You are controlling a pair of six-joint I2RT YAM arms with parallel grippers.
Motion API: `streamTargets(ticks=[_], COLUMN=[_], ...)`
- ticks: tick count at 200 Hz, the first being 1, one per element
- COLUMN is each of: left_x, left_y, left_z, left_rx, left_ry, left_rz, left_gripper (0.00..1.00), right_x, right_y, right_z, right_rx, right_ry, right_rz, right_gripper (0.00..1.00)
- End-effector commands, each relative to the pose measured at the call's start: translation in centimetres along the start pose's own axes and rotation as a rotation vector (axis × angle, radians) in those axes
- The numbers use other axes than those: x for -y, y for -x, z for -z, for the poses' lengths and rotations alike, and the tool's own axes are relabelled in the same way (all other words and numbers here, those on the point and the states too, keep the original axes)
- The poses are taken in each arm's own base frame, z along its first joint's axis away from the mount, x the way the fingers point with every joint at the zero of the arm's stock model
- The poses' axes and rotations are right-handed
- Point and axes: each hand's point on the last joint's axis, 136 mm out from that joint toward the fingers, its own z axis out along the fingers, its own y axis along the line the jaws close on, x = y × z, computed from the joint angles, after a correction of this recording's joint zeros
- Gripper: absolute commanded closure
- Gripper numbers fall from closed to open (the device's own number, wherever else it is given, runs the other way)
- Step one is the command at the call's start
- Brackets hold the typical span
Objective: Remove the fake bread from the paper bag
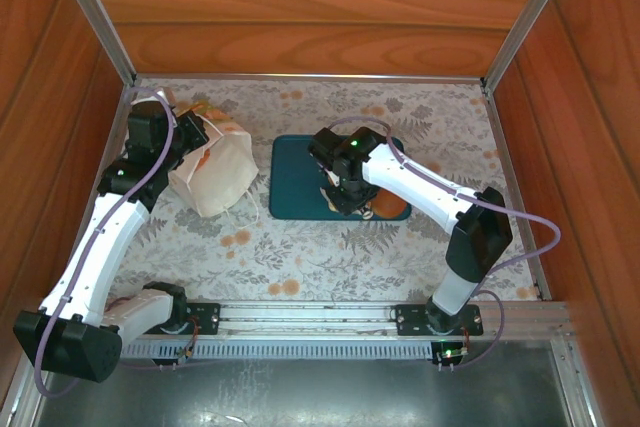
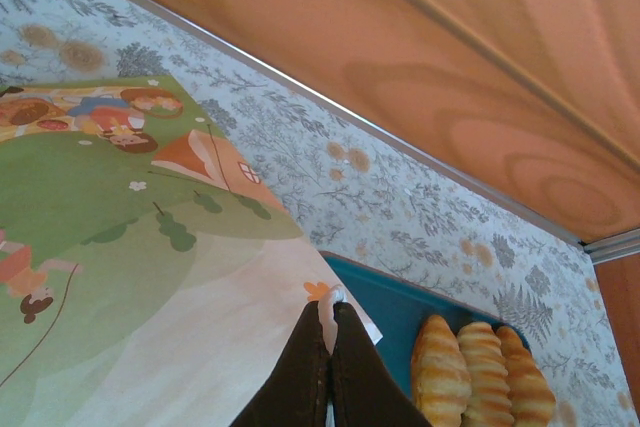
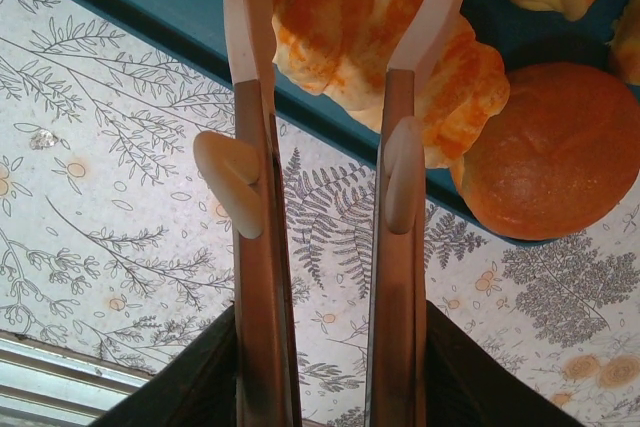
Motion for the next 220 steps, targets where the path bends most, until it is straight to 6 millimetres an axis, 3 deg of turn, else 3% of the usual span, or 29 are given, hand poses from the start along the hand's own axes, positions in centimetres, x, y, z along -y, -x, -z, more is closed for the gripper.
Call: streamTargets(ticks=[1,55,82,117,191,220], left_x=[0.1,0.1,0.1,0.2,0.4,0.7], left_y=[0.3,0.4,0.4,0.4,0.6,0.7], left_z=[0.0,0.0,0.0,0.1,0.2,-0.2], left_rx=[0.013,0.016,0.015,0.014,0.017,0.005], left_ry=[-0.008,-0.006,-0.006,-0.008,-0.013,-0.02], left_rz=[-0.004,-0.007,-0.009,-0.008,-0.006,-0.004], left_gripper=[1.0,1.0,1.0,1.0,1.0,1.0], right_x=[0.4,-1.0,-0.4,-1.3,-6.7,-8.8], right_y=[-0.2,-0.5,-1.3,-0.5,1.2,1.6], right_z=[0.5,2.2,2.3,3.9,10.1,11.2], right_rx=[0.007,0.084,0.068,0.161,0.495,0.545], right_ry=[-0.006,0.108,0.082,0.15,0.528,0.617], right_rz=[-0.013,0.051,0.052,0.056,0.156,0.208], right_gripper=[0.56,0.55,0.55,0.56,0.57,0.57])
